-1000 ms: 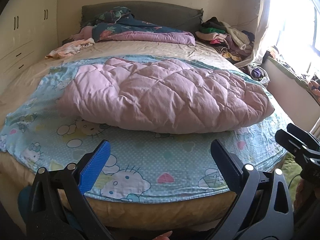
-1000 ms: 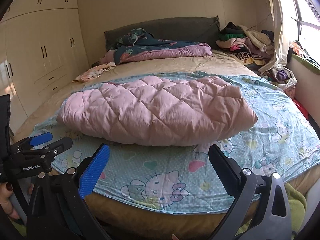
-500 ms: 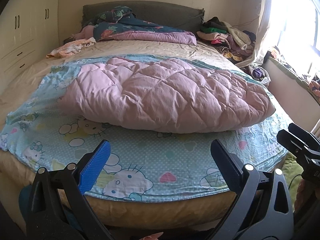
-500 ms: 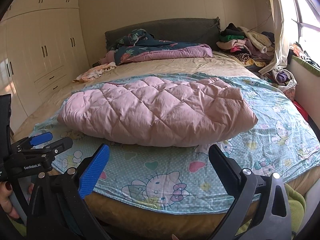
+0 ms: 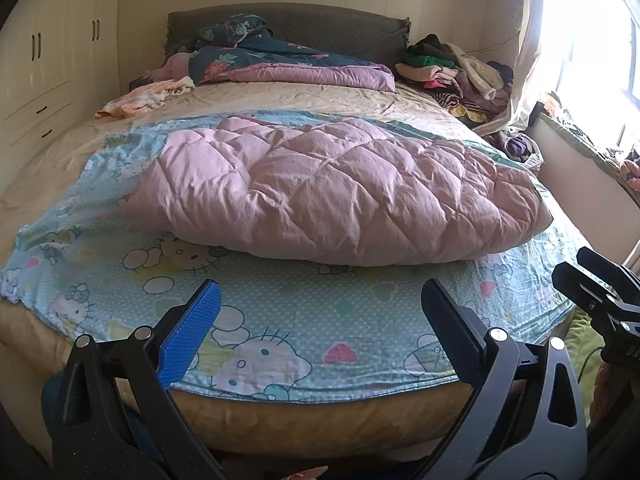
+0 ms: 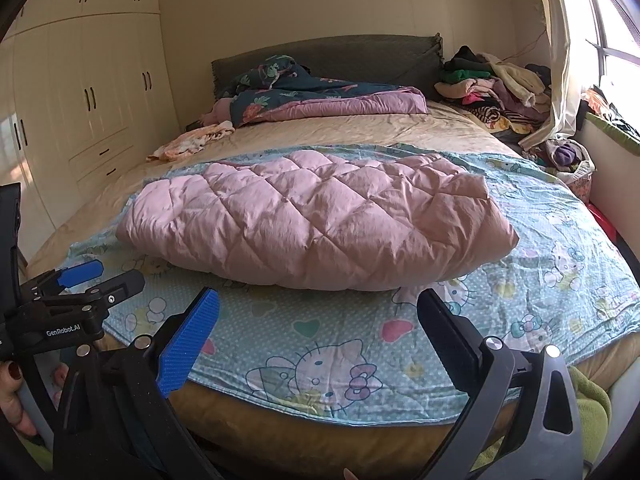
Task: Fold large clothes
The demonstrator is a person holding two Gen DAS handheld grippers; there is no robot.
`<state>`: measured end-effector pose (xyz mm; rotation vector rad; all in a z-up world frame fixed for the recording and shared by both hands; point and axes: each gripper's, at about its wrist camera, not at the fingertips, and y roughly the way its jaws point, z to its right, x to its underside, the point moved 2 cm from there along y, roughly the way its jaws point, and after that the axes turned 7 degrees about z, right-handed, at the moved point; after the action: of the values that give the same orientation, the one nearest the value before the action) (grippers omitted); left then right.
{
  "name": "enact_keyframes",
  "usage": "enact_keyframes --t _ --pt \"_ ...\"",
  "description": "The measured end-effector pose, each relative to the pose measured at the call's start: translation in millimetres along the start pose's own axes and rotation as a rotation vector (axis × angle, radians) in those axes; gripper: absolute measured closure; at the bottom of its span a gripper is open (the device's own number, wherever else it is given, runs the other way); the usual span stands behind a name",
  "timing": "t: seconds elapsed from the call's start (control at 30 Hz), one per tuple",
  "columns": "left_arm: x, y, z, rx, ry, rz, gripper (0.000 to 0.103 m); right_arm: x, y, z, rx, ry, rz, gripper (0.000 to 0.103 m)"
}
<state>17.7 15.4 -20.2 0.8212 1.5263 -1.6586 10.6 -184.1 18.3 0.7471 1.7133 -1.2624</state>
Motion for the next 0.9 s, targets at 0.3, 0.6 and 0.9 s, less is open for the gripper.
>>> enact_keyframes --t 0.3,0.6,0.9 --pt "-1.6 -4.0 -5.0 -0.011 -0.002 0.002 0.009 0.5 -1.9 1.3 0.003 0.003 0.003 0.004" --pt "0.0 -3.6 0.1 -0.01 0.011 0.007 0.009 0.3 -3.7 3.4 0.004 0.002 0.001 0.004" --pt "0.9 -4.7 1.4 -0.013 0.015 0.008 0.009 -0.3 -4.8 4.6 0.005 0.002 -0.001 0.004"
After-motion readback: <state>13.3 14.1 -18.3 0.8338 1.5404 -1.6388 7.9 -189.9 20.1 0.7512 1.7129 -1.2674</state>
